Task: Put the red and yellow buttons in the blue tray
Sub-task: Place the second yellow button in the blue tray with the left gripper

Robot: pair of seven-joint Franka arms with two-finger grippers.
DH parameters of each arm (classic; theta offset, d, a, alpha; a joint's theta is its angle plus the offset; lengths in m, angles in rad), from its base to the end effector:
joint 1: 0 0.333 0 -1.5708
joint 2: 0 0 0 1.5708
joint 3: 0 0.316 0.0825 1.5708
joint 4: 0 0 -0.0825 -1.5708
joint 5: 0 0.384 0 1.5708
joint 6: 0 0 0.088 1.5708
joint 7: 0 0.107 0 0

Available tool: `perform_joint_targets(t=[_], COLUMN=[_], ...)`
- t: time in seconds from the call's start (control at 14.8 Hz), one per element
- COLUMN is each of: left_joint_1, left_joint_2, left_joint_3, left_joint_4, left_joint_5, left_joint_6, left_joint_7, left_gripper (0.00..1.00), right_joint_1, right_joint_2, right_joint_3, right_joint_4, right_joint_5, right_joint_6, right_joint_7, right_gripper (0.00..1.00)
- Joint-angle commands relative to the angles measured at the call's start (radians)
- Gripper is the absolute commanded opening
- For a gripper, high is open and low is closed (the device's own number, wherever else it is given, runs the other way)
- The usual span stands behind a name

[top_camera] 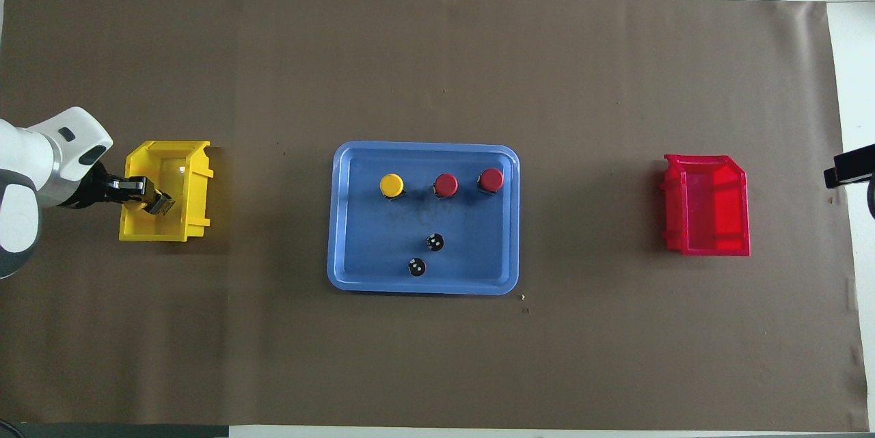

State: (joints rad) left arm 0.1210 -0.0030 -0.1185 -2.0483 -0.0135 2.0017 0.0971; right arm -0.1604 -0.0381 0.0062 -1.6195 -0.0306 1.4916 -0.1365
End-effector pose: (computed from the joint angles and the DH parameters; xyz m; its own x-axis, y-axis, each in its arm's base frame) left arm 0.5441 0.0005 0.4364 0.9951 -0.0888 -0.0423 -0.0882 -0.9960 0.0158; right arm 0.5265 -0.0853 0.6159 0.9955 -0.0195 -0.0930 -0.0179 -0.9997 0.0183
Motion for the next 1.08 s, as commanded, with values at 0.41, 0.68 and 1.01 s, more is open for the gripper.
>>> perform_joint_targets(t=[0.41, 0.68, 1.01], left_joint_1=[-0.398, -0.507, -0.56], left_joint_2=[0.061, 0.153, 0.21], left_joint_3=[-0.004, -0.004, -0.004], left_joint_4=[0.149, 0.123, 0.085], left_joint_5=[-0.04, -0.037, -0.036], left_joint_6=[-0.033, 0.091, 0.195], left_joint_7=[-0.54, -0.66, -0.724], left_gripper=[0.01, 0.01, 0.01], right_joint_1=[-0.001, 0.018, 0.013], right_joint_2=[0.011, 0.009, 0.007], right_joint_3=[0.006, 0.006, 0.006], right_joint_4=[0.021, 0.023, 0.02], right_joint_5=[-0.032, -0.034, -0.034], right_joint_6=[-0.016, -0.019, -0.02], right_joint_7=[-0.002, -0.002, -0.002], right_gripper=[1.0, 1.0, 1.0])
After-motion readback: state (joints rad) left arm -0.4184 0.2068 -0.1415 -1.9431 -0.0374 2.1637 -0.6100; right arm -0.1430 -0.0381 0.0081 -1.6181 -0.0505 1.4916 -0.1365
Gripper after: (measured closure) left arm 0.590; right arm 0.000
